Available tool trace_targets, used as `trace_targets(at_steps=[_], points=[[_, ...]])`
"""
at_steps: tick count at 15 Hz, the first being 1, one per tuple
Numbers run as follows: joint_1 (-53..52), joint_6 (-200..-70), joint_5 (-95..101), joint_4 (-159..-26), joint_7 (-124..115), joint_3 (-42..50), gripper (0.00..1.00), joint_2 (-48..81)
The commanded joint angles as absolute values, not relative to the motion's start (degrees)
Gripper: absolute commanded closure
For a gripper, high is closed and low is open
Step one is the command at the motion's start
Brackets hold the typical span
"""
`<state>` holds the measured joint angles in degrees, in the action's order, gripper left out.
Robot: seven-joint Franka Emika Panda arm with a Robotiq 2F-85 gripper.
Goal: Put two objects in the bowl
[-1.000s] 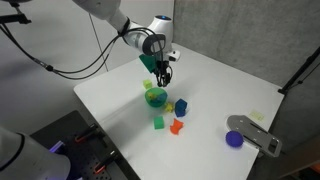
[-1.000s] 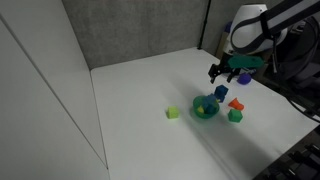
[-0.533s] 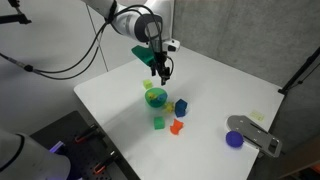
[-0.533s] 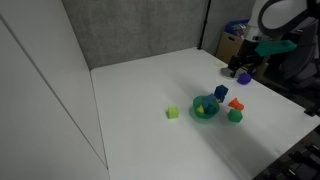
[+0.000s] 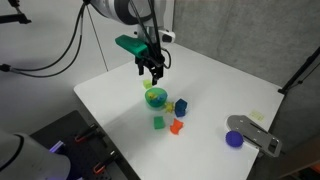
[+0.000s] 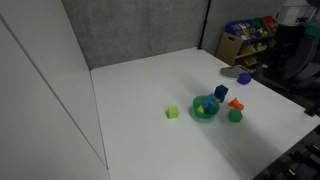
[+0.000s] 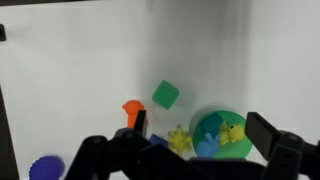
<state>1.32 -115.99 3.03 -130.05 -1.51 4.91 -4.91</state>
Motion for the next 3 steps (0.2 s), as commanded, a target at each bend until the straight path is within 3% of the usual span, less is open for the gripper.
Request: trace_targets(at_steps=[1,3], points=[[2.4,-113.5,3.6,-132.1,1.8,4.5,0.0,-8.8],[2.3,-114.2,2.9,-131.1,0.4,4.3,0.0,-7.3]])
